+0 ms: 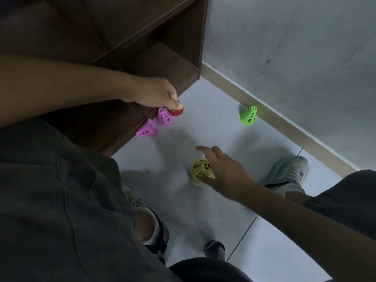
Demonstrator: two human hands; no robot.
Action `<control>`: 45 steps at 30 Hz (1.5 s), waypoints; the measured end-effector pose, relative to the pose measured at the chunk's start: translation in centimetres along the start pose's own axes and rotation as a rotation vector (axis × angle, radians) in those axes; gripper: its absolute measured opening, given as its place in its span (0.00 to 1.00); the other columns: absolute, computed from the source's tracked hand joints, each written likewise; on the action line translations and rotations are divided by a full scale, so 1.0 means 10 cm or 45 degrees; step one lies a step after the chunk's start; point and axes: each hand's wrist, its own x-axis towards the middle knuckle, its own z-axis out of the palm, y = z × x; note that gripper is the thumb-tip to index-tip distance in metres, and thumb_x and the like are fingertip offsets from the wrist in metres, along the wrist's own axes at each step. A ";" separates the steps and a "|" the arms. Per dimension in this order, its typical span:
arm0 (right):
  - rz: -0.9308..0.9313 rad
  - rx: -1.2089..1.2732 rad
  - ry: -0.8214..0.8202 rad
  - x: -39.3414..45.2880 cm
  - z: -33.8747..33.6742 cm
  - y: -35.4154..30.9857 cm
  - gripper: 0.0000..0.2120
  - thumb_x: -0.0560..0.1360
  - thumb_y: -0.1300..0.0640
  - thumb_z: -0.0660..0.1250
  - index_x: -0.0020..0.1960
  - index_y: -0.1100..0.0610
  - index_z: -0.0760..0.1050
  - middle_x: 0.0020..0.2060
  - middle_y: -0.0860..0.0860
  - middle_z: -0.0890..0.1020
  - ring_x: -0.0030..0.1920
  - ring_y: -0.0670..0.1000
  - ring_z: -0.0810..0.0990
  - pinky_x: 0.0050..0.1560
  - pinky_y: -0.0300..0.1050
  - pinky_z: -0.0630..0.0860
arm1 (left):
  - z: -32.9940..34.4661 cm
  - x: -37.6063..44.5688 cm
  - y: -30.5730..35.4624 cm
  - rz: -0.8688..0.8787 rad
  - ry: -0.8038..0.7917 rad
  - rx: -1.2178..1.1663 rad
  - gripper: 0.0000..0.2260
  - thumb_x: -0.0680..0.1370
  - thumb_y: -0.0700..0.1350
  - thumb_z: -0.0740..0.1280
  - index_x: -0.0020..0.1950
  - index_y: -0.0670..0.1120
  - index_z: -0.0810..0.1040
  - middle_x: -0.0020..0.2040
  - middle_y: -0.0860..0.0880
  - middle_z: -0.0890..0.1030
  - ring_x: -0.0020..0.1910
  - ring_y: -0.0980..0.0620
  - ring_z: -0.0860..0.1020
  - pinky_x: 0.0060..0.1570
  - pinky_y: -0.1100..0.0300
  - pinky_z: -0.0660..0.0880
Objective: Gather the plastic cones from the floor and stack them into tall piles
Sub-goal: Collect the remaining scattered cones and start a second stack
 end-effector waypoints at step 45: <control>0.778 0.446 0.274 1.68 -0.25 2.15 0.34 0.75 0.57 0.74 0.77 0.54 0.62 0.67 0.60 0.72 0.57 0.62 0.79 0.41 0.44 0.76 | 1.19 1.54 -1.36 -0.454 0.063 -0.016 0.48 0.74 0.55 0.75 0.81 0.59 0.44 0.78 0.38 0.53 0.74 0.31 0.62 0.69 0.38 0.68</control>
